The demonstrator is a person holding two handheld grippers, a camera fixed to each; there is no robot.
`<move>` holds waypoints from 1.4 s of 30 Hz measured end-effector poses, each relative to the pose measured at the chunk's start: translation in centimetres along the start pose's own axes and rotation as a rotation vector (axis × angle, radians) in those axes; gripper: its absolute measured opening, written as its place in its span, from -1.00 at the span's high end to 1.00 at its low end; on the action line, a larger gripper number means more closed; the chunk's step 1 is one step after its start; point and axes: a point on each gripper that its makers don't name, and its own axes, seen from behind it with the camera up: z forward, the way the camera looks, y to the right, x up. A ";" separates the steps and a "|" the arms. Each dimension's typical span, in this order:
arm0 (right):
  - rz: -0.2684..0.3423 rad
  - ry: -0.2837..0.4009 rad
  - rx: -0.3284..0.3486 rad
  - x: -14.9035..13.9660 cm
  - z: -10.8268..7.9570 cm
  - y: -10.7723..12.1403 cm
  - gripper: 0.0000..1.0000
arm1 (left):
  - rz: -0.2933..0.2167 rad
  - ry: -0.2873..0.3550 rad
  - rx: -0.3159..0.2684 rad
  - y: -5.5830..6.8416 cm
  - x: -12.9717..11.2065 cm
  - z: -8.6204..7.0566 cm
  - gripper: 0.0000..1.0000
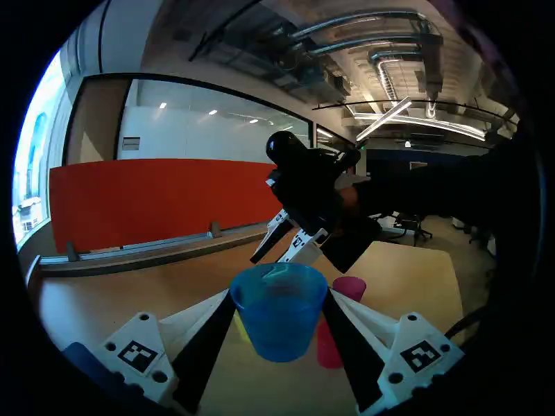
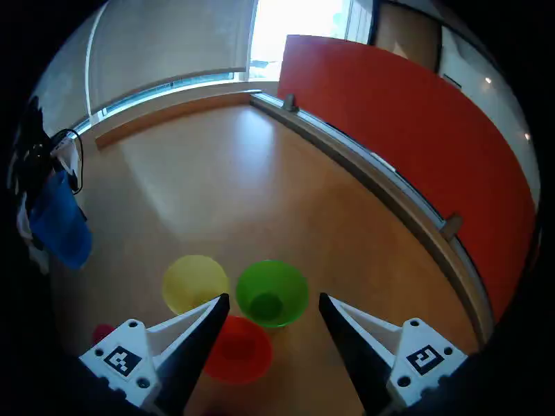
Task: Pour water
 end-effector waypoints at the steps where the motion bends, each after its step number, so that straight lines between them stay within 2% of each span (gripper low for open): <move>1: 0.002 -0.002 0.001 0.0 0.1 0.1 -1.00 | -0.002 0.000 -0.001 0.0 0.0 0.0 -0.70; 9: 0.018 -0.021 0.008 -0.2 1.3 0.2 -1.00 | -0.009 0.000 -0.004 -0.4 -0.4 0.1 -0.70; 29: 0.009 -0.080 0.022 -0.8 3.0 0.1 -1.00 | -0.023 0.001 -0.012 -0.6 -0.9 0.5 -0.70; 42: 0.030 -0.103 0.027 -1.2 4.0 0.1 -1.00 | -0.032 0.000 -0.010 -1.0 -1.2 0.6 -0.70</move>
